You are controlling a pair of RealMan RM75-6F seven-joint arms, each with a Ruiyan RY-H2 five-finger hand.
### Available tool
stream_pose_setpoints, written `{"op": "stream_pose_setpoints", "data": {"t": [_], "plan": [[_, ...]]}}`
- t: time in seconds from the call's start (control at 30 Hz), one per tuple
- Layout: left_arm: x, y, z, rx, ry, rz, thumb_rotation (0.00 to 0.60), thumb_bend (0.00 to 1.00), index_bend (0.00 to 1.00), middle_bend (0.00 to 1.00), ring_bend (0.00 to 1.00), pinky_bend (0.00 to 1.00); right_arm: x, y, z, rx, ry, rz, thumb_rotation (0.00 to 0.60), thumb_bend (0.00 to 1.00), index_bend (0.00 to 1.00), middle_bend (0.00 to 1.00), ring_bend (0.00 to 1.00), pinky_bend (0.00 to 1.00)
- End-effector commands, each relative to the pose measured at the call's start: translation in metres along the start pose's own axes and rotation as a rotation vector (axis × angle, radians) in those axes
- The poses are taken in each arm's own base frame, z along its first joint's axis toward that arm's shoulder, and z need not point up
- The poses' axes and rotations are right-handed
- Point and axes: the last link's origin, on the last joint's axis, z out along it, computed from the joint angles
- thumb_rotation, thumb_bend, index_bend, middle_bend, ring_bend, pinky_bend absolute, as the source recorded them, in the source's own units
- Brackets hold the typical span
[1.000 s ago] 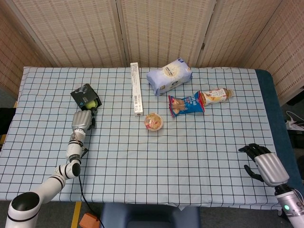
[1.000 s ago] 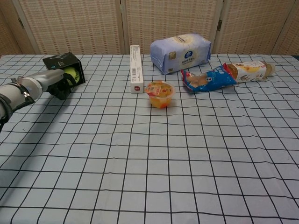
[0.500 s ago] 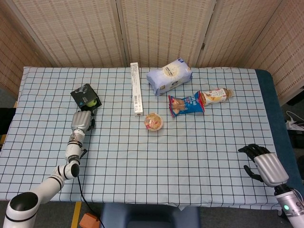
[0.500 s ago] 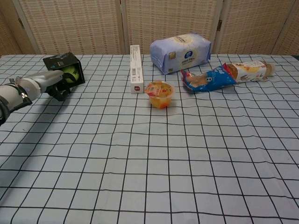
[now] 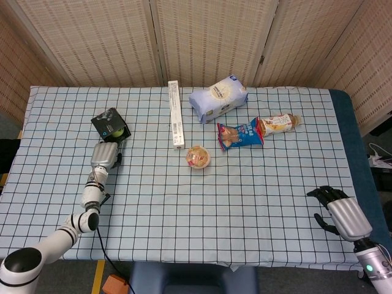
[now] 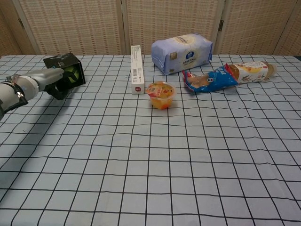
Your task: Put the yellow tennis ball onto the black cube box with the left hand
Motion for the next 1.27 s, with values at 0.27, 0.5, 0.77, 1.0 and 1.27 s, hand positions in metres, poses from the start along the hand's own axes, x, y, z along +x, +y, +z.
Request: {"op": "stream_pose_setpoints", "data": {"t": [0.27, 0.5, 0.77, 1.0, 1.27], "plan": [[0.008, -0.016, -0.038, -0.100, 0.054, 0.040, 0.600, 0.59, 0.25, 0.29, 0.18, 0.28, 0.002, -0.002, -0.002, 0.009, 0.010, 0.010, 0.600, 0.32, 0.27, 0.27, 0.16, 0.28], [0.015, -0.039, -0.094, -0.165, 0.106, 0.030, 0.600, 0.59, 0.31, 0.33, 0.22, 0.30, 0.003, -0.003, -0.003, 0.018, 0.007, 0.020, 0.600, 0.32, 0.27, 0.27, 0.16, 0.28], [0.030, -0.072, -0.165, -0.238, 0.174, 0.034, 0.600, 0.58, 0.38, 0.39, 0.27, 0.35, 0.004, -0.003, -0.002, 0.020, 0.019, 0.017, 0.600, 0.32, 0.28, 0.27, 0.16, 0.27], [0.032, -0.100, -0.205, -0.257, 0.250, 0.123, 0.600, 0.58, 0.39, 0.37, 0.27, 0.36, 0.003, -0.002, 0.000, 0.012, 0.024, -0.002, 0.600, 0.32, 0.27, 0.26, 0.16, 0.27], [0.018, -0.119, -0.224, -0.194, 0.291, 0.180, 0.600, 0.58, 0.36, 0.34, 0.27, 0.36, -0.001, 0.000, 0.003, 0.000, 0.016, -0.021, 0.600, 0.32, 0.26, 0.24, 0.13, 0.25]]}}
